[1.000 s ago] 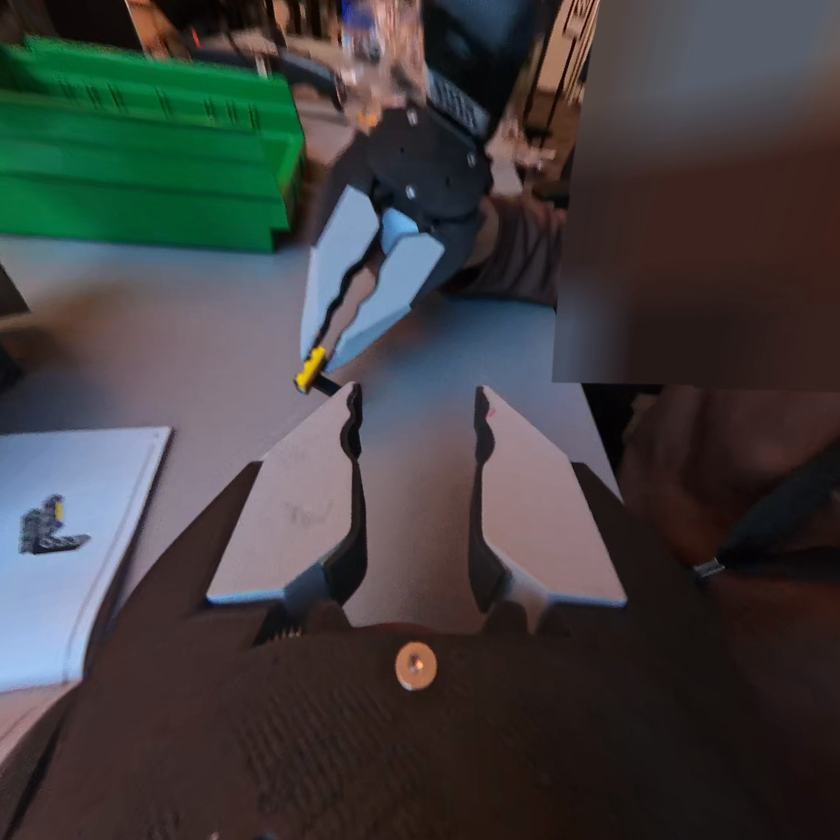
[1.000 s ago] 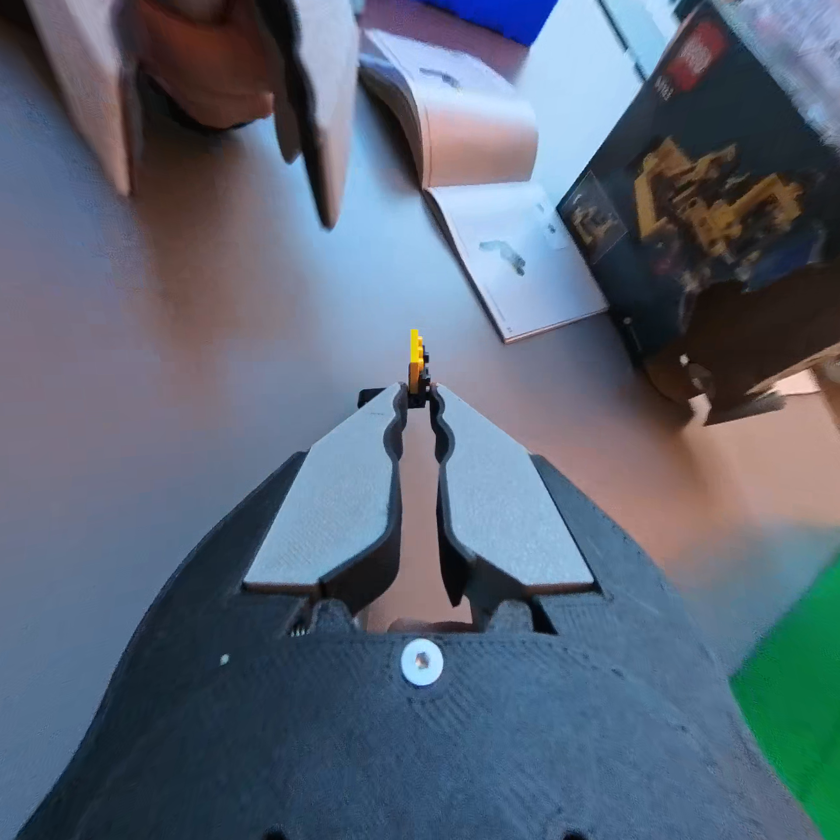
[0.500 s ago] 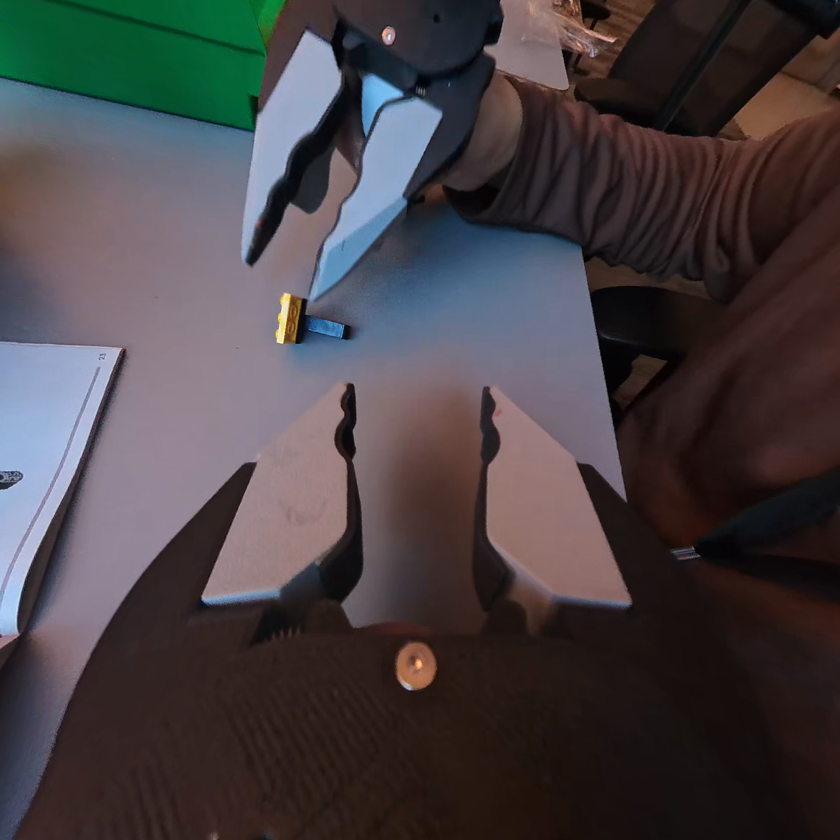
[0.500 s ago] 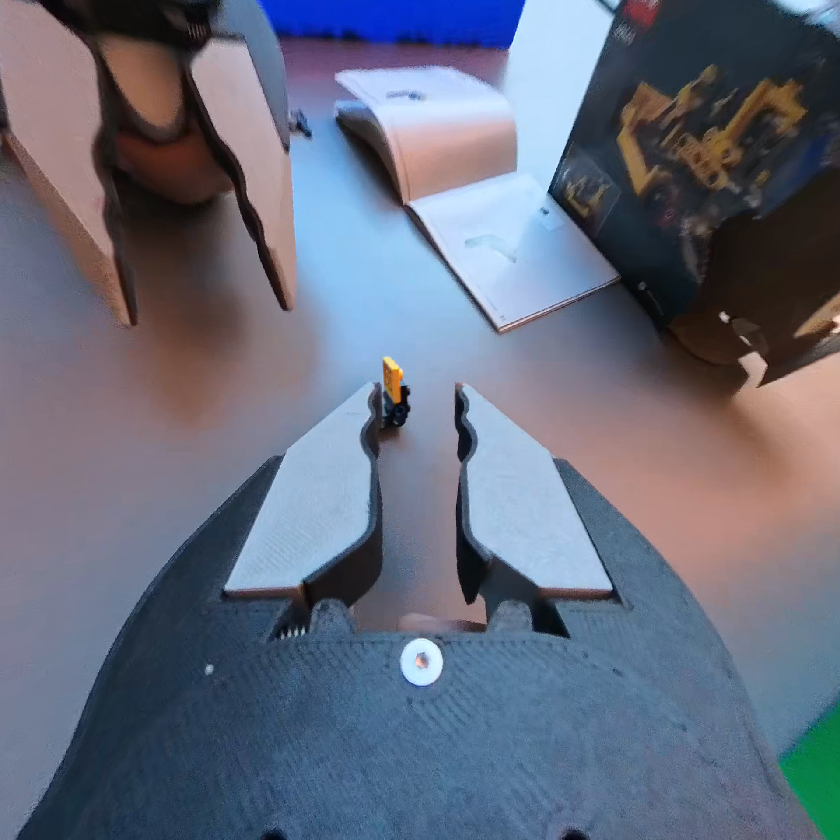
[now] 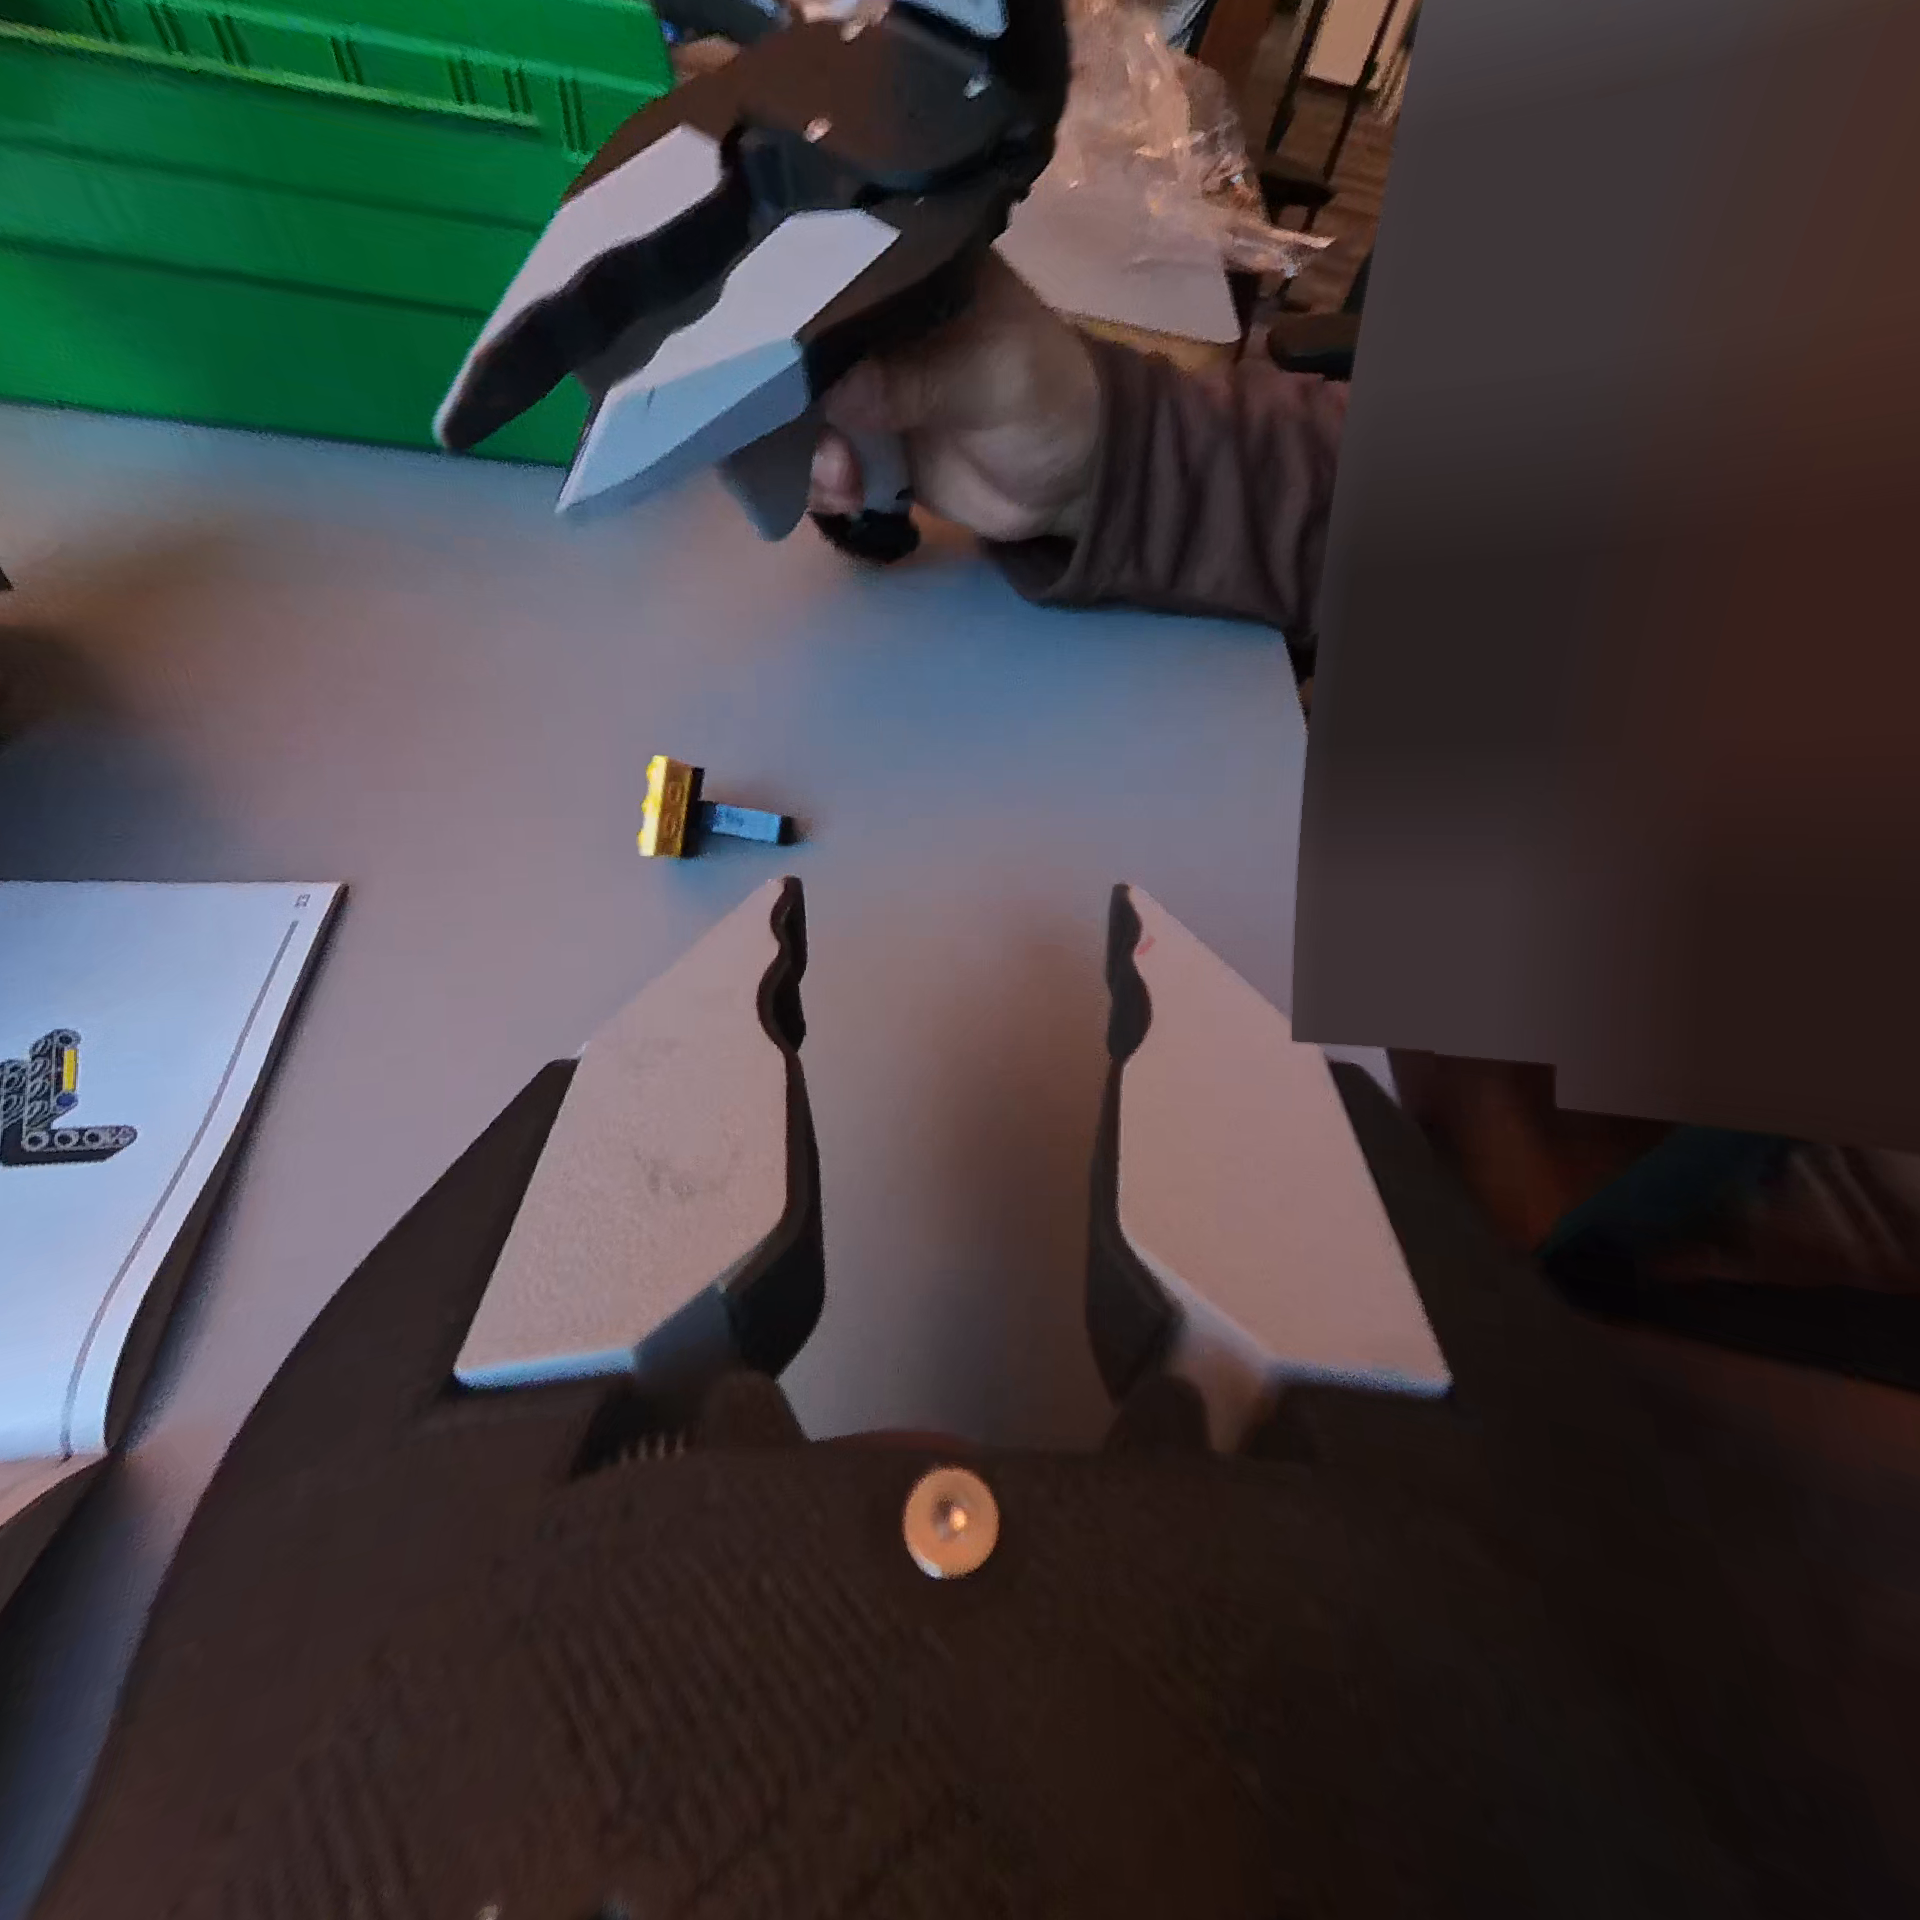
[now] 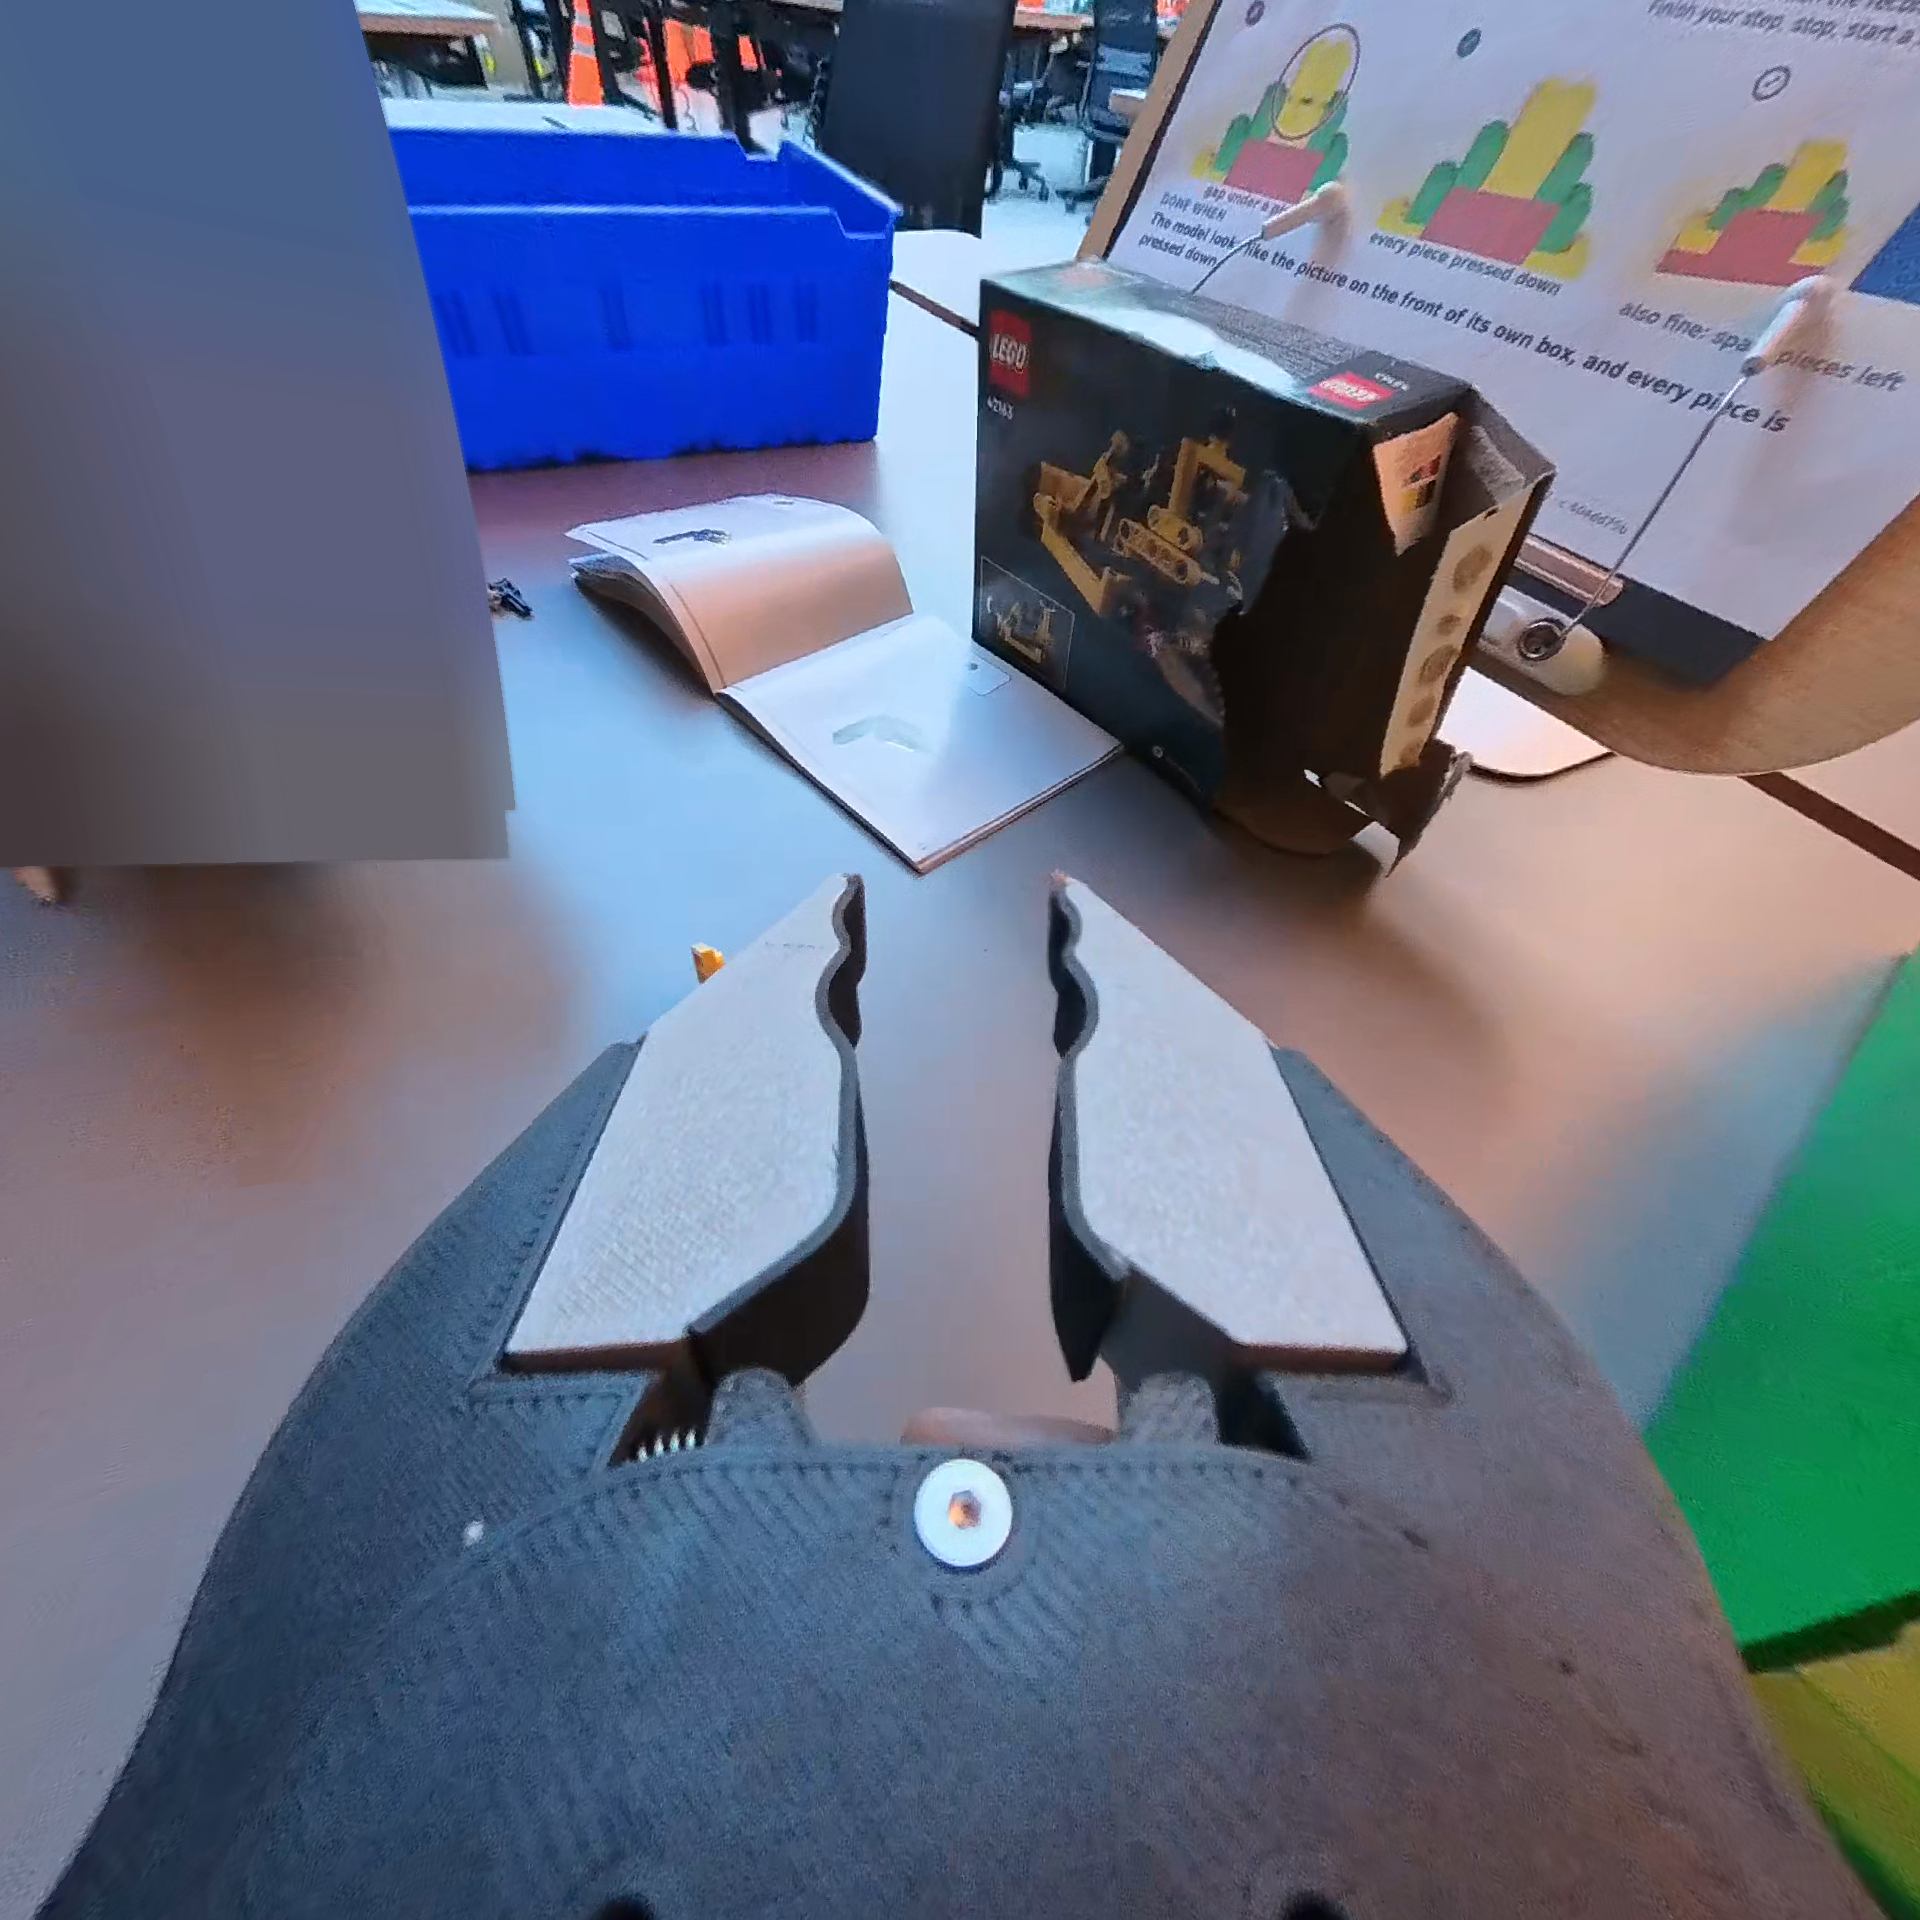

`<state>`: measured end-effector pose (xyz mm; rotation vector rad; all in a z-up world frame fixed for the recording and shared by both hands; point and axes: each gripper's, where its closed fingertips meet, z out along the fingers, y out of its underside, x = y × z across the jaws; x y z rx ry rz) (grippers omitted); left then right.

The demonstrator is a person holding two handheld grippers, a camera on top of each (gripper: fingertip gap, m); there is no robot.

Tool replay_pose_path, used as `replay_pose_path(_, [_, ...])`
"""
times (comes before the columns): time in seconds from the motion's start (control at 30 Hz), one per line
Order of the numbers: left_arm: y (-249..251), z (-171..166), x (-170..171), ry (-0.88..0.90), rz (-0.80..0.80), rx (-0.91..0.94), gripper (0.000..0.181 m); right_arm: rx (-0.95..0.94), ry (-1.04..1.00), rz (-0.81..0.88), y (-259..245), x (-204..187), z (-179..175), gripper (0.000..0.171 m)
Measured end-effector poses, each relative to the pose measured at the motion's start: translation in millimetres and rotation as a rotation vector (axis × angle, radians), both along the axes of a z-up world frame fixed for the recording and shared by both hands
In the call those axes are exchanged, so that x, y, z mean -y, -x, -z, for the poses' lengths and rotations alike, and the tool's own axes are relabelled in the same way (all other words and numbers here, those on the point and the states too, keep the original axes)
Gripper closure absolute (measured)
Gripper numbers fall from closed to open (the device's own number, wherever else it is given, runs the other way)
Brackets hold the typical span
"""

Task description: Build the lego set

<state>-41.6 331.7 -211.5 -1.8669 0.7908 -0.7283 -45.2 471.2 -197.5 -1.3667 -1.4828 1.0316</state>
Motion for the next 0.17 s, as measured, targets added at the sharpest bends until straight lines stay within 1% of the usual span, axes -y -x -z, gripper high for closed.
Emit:
replay_pose_path(0.1, [-3.8,-5.5,8.2,-0.017,0.028,0.034,0.12,0.046,-0.014,0.016,5.4,-5.2,12.4,0.135])
replay_pose_path(0.17, [-5.6,-7.9,13.3,-0.017,0.046,0.057,0.12,0.061,0.005,0.006,8.8,-6.0,14.8,0.134])
